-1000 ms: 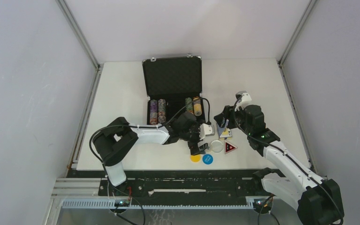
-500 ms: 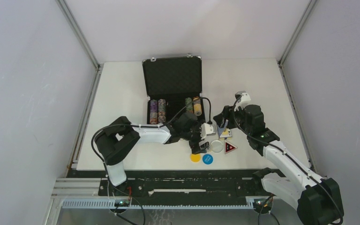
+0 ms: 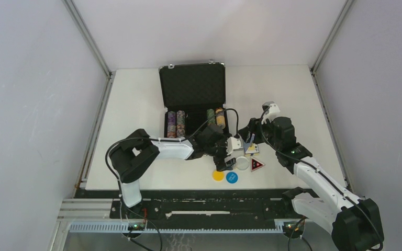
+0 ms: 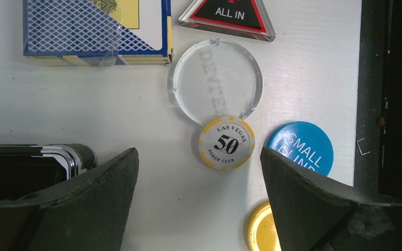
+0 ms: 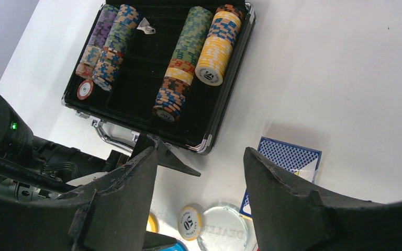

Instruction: Pack up texas hold em set

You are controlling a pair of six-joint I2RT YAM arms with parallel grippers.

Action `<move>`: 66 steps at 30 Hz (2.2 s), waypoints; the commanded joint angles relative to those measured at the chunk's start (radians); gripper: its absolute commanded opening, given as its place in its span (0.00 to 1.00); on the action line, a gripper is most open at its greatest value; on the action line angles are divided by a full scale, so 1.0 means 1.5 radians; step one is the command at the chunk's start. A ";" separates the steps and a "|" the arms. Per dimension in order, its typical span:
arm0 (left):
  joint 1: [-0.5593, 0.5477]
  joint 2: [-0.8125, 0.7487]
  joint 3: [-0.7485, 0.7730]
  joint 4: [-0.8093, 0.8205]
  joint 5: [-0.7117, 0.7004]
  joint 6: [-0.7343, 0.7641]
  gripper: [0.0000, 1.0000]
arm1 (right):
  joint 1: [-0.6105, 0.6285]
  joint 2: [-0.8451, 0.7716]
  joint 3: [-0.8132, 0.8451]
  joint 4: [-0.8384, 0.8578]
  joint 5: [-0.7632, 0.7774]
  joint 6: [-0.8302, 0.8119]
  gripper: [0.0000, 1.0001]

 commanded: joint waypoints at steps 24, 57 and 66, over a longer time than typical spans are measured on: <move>-0.020 0.028 0.046 -0.002 0.009 -0.004 0.91 | -0.004 -0.008 -0.007 0.039 -0.005 0.006 0.69; -0.051 0.026 0.018 -0.033 -0.065 0.006 0.82 | -0.004 -0.011 -0.007 0.037 -0.014 0.010 0.69; -0.050 0.041 0.031 -0.052 -0.054 0.000 0.73 | -0.004 -0.010 -0.007 0.038 -0.015 0.010 0.69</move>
